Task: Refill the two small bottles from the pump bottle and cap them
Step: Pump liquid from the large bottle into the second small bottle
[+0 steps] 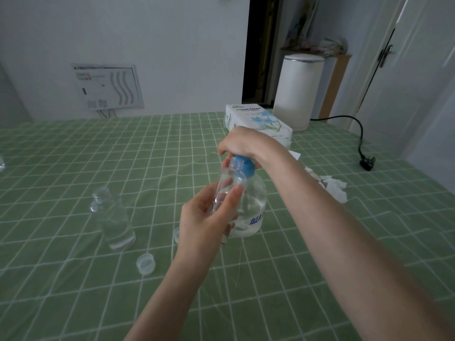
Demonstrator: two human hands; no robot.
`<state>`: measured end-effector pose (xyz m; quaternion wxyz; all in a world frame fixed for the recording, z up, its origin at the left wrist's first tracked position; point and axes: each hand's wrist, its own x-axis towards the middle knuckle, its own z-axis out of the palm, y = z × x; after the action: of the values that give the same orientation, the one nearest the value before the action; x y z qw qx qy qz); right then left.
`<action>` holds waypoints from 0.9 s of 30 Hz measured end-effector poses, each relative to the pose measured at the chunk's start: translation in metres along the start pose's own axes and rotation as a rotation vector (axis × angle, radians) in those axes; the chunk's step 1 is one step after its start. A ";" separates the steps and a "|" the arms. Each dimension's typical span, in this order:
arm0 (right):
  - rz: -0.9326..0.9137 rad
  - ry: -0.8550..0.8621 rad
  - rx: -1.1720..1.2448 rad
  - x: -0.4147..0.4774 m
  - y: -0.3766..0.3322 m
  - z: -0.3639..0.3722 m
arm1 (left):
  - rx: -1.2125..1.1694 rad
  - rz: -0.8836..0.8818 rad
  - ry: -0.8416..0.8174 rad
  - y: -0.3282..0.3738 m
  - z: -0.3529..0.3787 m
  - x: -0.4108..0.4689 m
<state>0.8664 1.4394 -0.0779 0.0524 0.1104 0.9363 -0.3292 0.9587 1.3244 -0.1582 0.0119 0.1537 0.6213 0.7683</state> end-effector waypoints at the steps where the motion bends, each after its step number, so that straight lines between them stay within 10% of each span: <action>1: 0.001 -0.005 0.005 0.000 0.001 0.001 | 0.004 -0.001 -0.001 0.000 0.000 -0.001; 27: -0.016 -0.005 0.018 0.003 0.002 0.001 | 0.029 -0.022 -0.019 0.004 -0.001 -0.001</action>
<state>0.8643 1.4409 -0.0805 0.0509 0.1026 0.9341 -0.3382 0.9596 1.3219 -0.1543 0.0242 0.1544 0.6337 0.7576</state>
